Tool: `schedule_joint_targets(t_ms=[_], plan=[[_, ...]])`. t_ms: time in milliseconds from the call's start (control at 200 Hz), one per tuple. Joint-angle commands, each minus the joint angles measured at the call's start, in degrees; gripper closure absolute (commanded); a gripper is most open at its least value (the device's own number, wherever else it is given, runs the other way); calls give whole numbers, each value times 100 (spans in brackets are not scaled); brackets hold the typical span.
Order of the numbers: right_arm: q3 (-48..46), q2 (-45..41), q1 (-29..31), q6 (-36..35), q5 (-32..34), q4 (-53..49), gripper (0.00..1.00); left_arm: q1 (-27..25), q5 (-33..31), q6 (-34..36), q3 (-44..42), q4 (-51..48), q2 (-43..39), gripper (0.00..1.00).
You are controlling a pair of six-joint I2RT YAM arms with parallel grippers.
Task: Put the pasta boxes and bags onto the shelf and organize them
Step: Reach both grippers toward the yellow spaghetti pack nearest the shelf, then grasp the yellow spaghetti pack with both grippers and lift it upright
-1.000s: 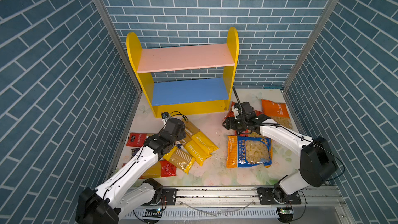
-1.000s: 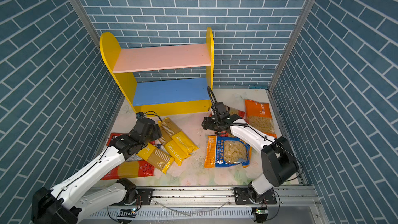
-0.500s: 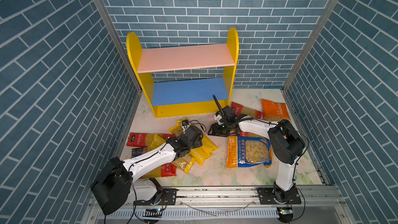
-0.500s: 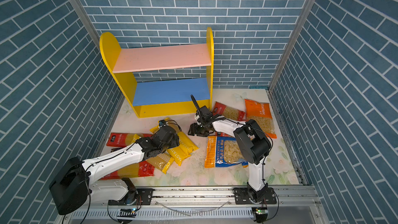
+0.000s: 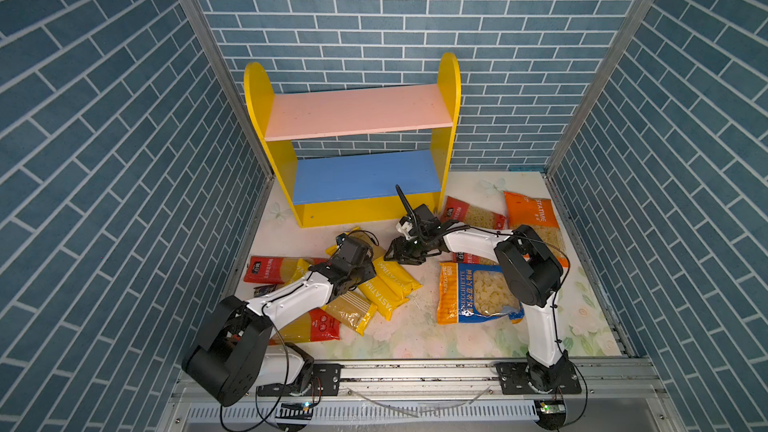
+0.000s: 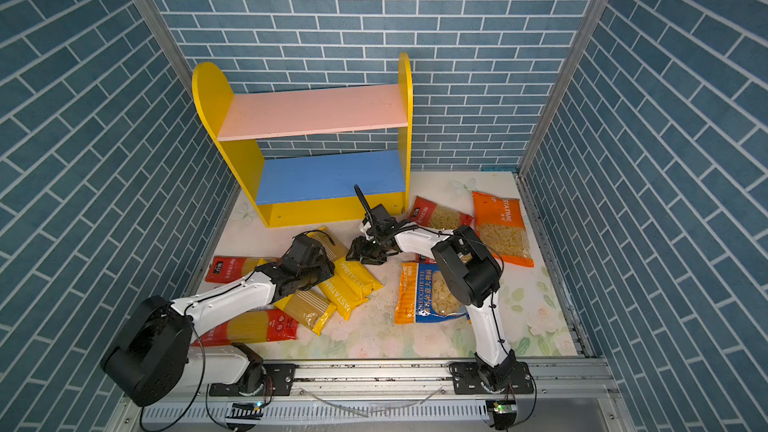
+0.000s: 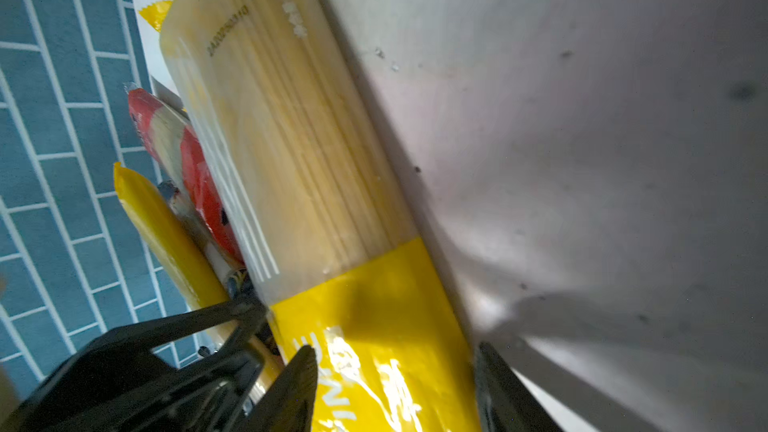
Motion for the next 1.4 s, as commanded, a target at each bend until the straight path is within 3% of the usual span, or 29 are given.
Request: schedule_joint_targets(t_ms=[0, 260, 480, 625, 910, 1085, 1185, 1396], plan=[[319, 223, 116, 605, -585, 346, 39, 230, 408, 183, 99, 233, 199, 56], [-64, -403, 227, 1233, -1263, 954, 39, 609, 573, 406, 138, 358, 377, 56], [-491, -513, -167, 582, -510, 166, 39, 551, 694, 389, -19, 374, 169, 56], [-69, -306, -316, -268, -204, -868, 36, 142, 462, 341, 16, 101, -52, 56], [510, 522, -83, -611, -819, -889, 36, 91, 472, 11, -573, 1014, 10, 59], [698, 740, 40, -834, -1336, -656, 37, 196, 449, 104, -626, 1084, 70, 70], [443, 601, 49, -544, -1743, 6, 42, 263, 420, 221, -609, 1086, -64, 74], [-130, 251, -10, 409, -2023, 1361, 64, 306, 407, 463, -372, 591, -426, 78]])
